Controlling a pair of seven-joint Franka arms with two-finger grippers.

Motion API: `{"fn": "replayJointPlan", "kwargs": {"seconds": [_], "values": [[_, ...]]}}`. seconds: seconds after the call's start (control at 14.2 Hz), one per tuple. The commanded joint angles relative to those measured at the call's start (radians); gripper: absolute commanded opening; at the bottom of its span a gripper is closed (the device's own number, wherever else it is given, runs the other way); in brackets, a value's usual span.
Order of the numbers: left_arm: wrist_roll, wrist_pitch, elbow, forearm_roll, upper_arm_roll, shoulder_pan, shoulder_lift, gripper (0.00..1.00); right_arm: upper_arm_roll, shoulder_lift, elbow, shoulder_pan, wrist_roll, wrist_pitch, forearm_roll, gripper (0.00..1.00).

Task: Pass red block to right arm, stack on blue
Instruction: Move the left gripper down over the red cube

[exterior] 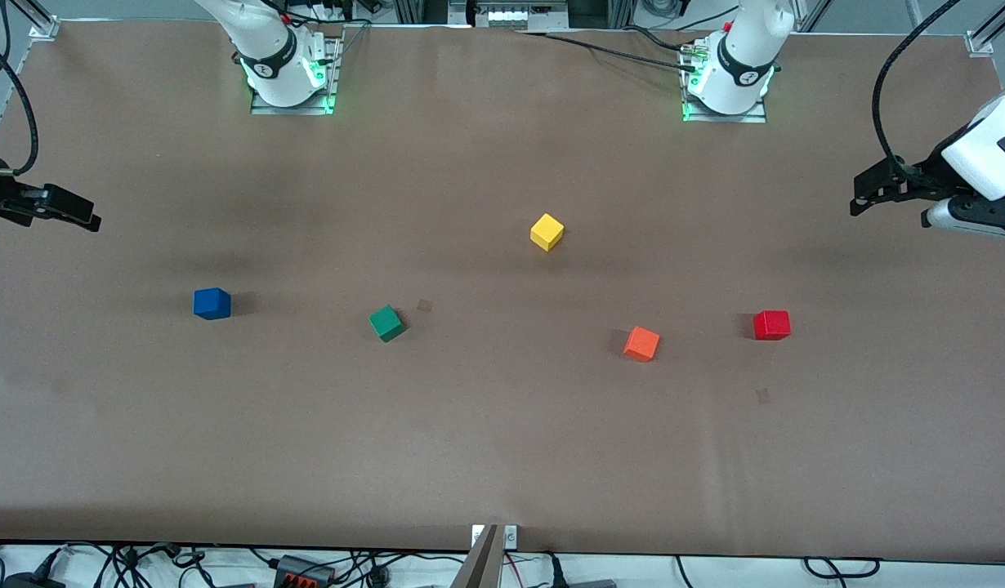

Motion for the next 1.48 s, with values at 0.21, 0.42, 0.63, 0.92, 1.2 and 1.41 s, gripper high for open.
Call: {"fn": "replayJointPlan", "kwargs": {"seconds": [0.21, 0.42, 0.63, 0.92, 1.2, 1.41], "values": [[-0.012, -0.021, 0.024, 0.021, 0.011, -0.016, 0.008, 1.00, 0.006, -0.011, -0.007, -0.008, -0.009, -0.001, 0.006, 1.00], [-0.010, -0.021, 0.024, 0.020, 0.014, -0.016, 0.008, 1.00, 0.008, -0.009, -0.007, -0.003, -0.009, -0.008, 0.006, 1.00], [-0.010, -0.054, 0.023, 0.021, 0.009, -0.016, 0.028, 1.00, 0.008, -0.009, -0.007, -0.003, -0.010, -0.015, 0.006, 1.00], [-0.010, -0.065, 0.021, 0.020, 0.014, -0.016, 0.079, 1.00, 0.008, -0.006, -0.004, -0.003, -0.009, -0.012, 0.000, 1.00], [-0.010, -0.050, 0.023, 0.021, 0.015, -0.016, 0.236, 1.00, 0.008, 0.002, -0.004, -0.002, -0.007, -0.011, 0.005, 1.00], [-0.012, 0.040, 0.018, 0.023, 0.017, 0.000, 0.359, 1.00, 0.015, 0.017, -0.007, 0.004, -0.007, -0.011, 0.005, 1.00]]}}
